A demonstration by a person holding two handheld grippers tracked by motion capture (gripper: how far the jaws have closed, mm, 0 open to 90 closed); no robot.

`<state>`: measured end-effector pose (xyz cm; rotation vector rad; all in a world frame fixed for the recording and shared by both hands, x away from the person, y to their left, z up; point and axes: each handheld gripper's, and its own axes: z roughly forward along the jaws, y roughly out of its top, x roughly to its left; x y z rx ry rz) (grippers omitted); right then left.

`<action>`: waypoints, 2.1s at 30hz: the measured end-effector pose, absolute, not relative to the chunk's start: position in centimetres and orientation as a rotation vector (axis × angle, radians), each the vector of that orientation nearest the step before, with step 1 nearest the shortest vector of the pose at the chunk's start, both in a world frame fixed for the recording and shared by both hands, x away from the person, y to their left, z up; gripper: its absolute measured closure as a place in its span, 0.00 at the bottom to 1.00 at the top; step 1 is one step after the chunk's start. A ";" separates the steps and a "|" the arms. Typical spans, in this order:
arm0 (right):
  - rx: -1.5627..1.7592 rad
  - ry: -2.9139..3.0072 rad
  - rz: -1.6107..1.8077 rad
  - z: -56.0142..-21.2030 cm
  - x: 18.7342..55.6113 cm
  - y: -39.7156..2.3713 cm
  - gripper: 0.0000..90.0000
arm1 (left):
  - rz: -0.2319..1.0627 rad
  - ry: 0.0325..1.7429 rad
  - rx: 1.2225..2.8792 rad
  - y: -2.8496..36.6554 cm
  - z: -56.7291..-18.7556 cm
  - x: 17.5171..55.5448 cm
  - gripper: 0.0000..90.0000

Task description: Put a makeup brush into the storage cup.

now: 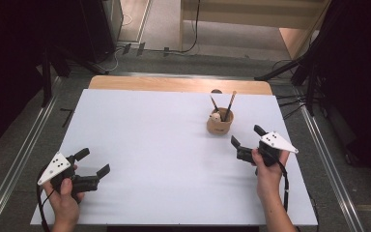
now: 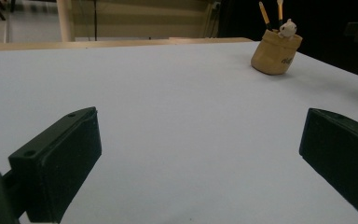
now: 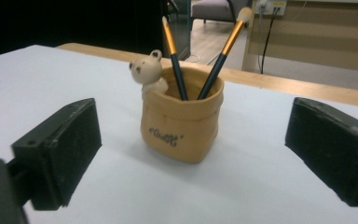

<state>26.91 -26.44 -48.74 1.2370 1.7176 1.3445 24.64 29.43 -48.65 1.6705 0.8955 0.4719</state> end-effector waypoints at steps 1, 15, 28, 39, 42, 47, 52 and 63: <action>1.234 1.718 1.351 -48.9 26.7 -26.5 0.02 | 0.471 0.895 1.671 29.4 -48.6 24.7 0.00; 1.252 1.734 1.340 -50.5 23.2 -27.9 0.00 | 0.480 0.887 1.662 29.4 -48.3 24.6 0.00; 1.256 1.753 1.328 -51.0 21.0 -28.9 0.00 | 0.478 0.876 1.669 28.8 -48.2 24.8 0.00; 1.276 1.729 1.301 -50.9 18.5 -30.8 0.00 | 0.489 0.887 1.648 29.6 -48.1 24.5 0.00; 1.280 1.722 1.296 -50.8 18.1 -31.4 0.00 | 0.488 0.882 1.655 29.5 -48.1 24.4 0.00; 1.296 1.706 1.290 -50.8 17.2 -32.5 0.00 | 0.491 0.874 1.662 29.5 -48.1 24.3 0.00; 1.303 1.695 1.285 -50.9 16.6 -33.3 0.00 | 0.490 0.876 1.658 29.5 -48.1 24.3 0.00; 1.308 1.694 1.291 -51.2 17.0 -33.2 0.00 | 0.482 0.872 1.661 29.3 -48.2 24.3 0.00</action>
